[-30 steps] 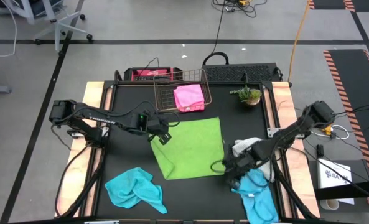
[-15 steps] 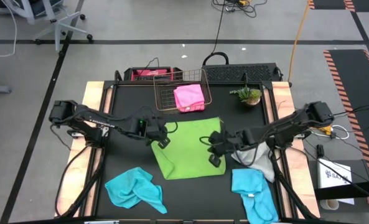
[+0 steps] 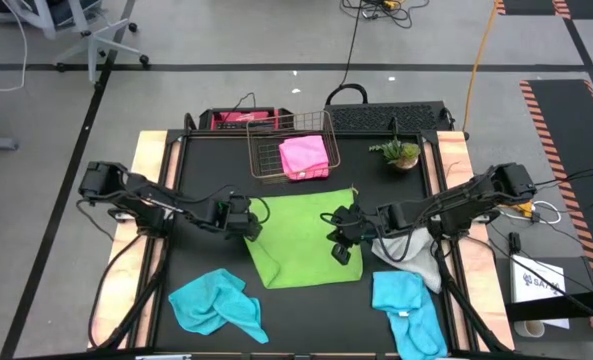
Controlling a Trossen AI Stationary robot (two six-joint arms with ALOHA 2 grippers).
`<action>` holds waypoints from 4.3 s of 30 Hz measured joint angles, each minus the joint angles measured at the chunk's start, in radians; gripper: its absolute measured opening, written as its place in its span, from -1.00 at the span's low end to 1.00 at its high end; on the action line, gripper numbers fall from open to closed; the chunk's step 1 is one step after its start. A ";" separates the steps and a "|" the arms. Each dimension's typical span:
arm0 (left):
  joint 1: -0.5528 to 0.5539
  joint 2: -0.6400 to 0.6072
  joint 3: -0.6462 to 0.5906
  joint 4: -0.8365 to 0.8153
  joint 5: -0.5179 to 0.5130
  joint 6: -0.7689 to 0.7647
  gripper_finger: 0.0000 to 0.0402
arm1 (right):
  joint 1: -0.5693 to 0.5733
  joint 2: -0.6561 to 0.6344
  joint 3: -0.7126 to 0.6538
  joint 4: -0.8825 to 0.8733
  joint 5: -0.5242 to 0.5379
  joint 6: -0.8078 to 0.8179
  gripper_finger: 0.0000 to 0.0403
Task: Fold microfiber towels
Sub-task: Fold the green microfiber cloth in quarters
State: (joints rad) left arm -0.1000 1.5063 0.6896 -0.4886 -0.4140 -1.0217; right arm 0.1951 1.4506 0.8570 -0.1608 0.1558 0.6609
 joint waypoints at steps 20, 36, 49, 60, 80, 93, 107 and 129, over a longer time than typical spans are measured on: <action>0.133 -0.001 -0.108 0.234 -0.021 0.057 -0.83 | 0.001 0.007 -0.024 -0.006 -0.029 0.022 -1.00; 0.101 -0.007 -0.062 0.024 0.056 0.039 -0.83 | 0.003 0.087 -0.150 0.090 -0.057 0.111 -1.00; 0.102 -0.030 0.140 -0.166 -0.043 0.153 -0.83 | 0.003 0.087 -0.149 0.082 -0.083 0.105 -1.00; -0.029 -0.026 0.214 -0.083 0.087 0.037 -0.83 | 0.001 0.087 -0.149 0.082 -0.080 0.111 -1.00; -0.221 0.016 0.214 0.144 0.357 0.086 -0.62 | 0.001 0.087 -0.149 0.090 -0.082 0.108 -1.00; -0.215 0.185 0.214 0.147 0.447 -0.044 -0.13 | 0.001 0.087 -0.148 0.146 -0.083 0.130 -1.00; -0.173 0.181 0.256 0.118 0.404 -0.042 -0.13 | 0.000 0.087 -0.148 0.142 -0.083 0.120 -1.00; -0.181 0.181 0.264 0.097 0.366 0.051 -0.31 | 0.000 0.087 -0.148 0.142 -0.082 0.113 -1.00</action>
State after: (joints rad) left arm -0.2809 1.6875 0.9539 -0.3913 -0.0475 -0.9707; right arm 0.1955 1.5379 0.7086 -0.0189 0.0742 0.7734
